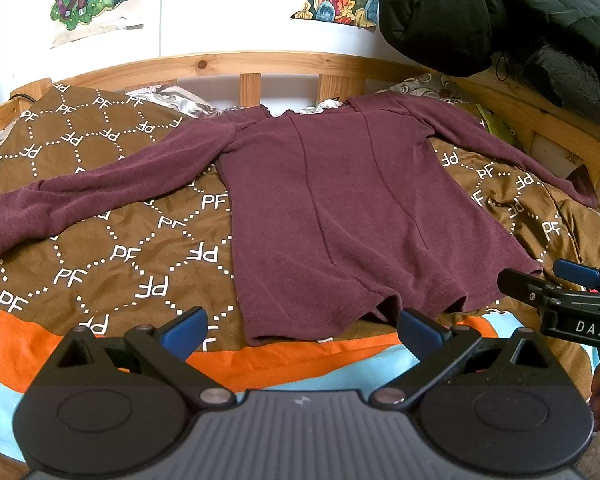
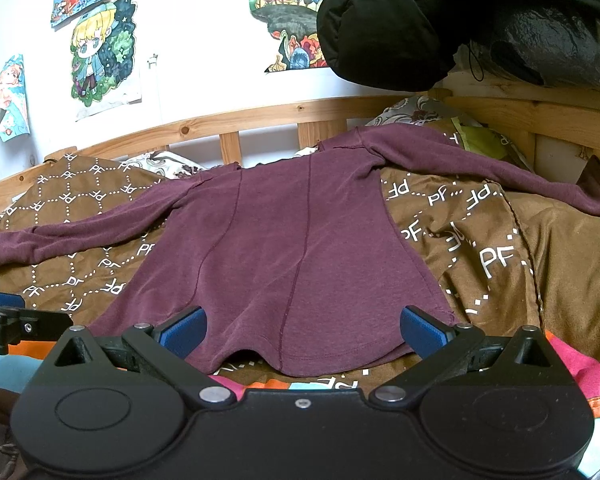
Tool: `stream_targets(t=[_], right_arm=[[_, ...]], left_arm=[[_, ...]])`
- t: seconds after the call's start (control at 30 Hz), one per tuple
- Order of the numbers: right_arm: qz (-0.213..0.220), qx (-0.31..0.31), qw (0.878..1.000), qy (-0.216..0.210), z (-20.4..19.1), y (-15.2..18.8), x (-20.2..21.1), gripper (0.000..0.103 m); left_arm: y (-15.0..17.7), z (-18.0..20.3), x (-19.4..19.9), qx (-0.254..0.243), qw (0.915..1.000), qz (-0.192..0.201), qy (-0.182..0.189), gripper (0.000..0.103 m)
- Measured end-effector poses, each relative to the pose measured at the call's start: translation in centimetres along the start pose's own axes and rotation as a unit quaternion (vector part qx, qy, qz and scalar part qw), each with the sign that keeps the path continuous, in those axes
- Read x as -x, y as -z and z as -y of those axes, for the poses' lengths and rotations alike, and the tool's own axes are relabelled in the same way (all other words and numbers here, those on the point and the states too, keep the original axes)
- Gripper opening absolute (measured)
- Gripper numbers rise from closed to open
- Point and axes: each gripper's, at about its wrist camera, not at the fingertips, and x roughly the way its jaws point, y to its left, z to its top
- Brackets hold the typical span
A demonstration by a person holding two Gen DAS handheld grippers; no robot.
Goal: Fold small clothes
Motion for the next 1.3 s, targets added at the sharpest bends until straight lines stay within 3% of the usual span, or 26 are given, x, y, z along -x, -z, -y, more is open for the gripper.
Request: stream_targets(t=[1.3], right_arm=[[-0.001,-0.001,1.000,-0.002,0.10,0.10,-0.13,0.103]], left_arm=[[0.65,0.10,-0.55,0.003,1.0000,-0.006,0.004,0.103]])
